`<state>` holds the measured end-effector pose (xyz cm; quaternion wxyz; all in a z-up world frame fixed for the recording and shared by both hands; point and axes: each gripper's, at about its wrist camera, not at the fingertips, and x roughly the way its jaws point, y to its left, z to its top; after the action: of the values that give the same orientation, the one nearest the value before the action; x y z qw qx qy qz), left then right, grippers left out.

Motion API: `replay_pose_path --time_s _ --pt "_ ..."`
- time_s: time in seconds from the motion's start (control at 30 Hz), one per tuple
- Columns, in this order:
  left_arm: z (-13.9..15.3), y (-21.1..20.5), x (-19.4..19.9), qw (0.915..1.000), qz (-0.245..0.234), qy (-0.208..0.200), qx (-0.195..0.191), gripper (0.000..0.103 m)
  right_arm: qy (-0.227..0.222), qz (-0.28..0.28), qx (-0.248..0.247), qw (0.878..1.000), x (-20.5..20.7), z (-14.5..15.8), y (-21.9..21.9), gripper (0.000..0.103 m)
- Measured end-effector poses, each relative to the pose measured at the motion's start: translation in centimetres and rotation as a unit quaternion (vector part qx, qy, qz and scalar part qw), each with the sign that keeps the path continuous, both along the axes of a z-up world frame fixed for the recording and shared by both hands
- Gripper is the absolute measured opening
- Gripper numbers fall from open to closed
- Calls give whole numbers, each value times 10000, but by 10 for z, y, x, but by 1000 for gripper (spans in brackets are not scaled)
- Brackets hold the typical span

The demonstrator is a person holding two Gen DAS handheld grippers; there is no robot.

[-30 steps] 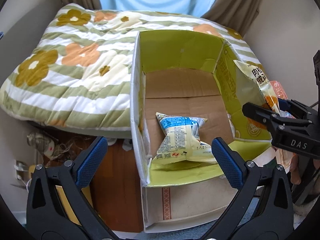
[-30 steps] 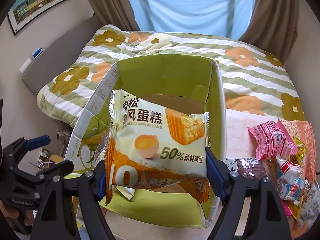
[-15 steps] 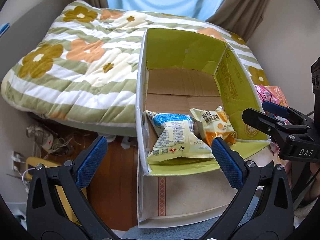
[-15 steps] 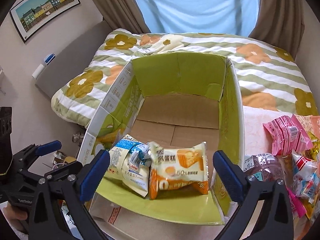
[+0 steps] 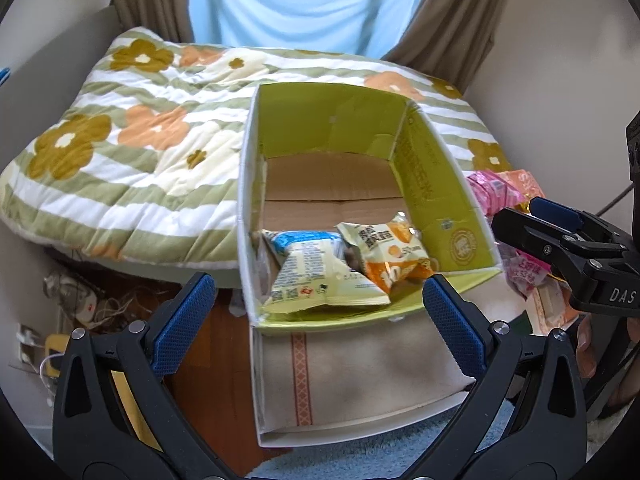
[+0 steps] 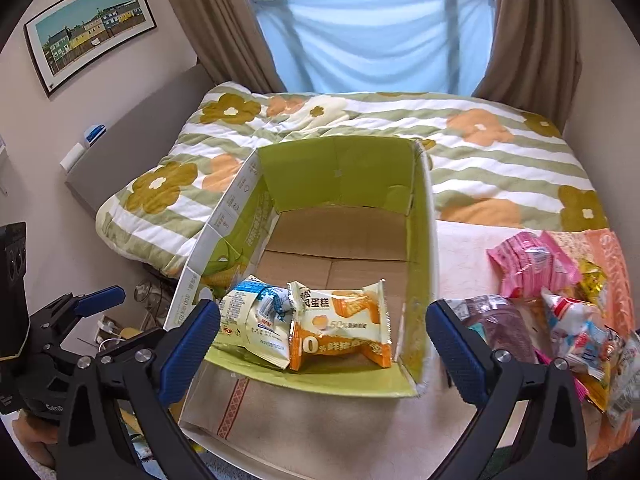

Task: Organize snacks
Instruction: 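Grasp the brown chocolate bag with left tool while right tool grasps the shrimp chip bag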

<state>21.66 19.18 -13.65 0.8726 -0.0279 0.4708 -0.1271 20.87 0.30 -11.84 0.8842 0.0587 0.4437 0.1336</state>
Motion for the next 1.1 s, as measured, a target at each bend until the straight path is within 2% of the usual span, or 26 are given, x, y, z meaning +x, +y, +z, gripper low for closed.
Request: replay_pose_path --time_s 0.27,0.47,0.57,0.77,0.9,1.1 --pt "15 -42 -7 9990 -336 -219 -183 103 -226 -242 31 9994 -27 26 -38 102" --pt "29 -102 -2 9976 -554 -361 -186 103 -538 -734 -184 9957 -39 48 -101 103" --pt "31 -140 1 9974 -575 -353 -249 103 -581 -805 -269 9947 -40 52 -137 102" --pt "20 -225 8 9980 -617 -108 -95 103 -306 -881 -104 9956 -31 43 -213 103" --pt "2 -276 19 9987 -470 166 42 103 9 -783 -121 9969 -18 26 -250 103" --pt "-31 -326 39 9971 -115 587 466 103 631 -503 69 9967 5 -8 -293 103"
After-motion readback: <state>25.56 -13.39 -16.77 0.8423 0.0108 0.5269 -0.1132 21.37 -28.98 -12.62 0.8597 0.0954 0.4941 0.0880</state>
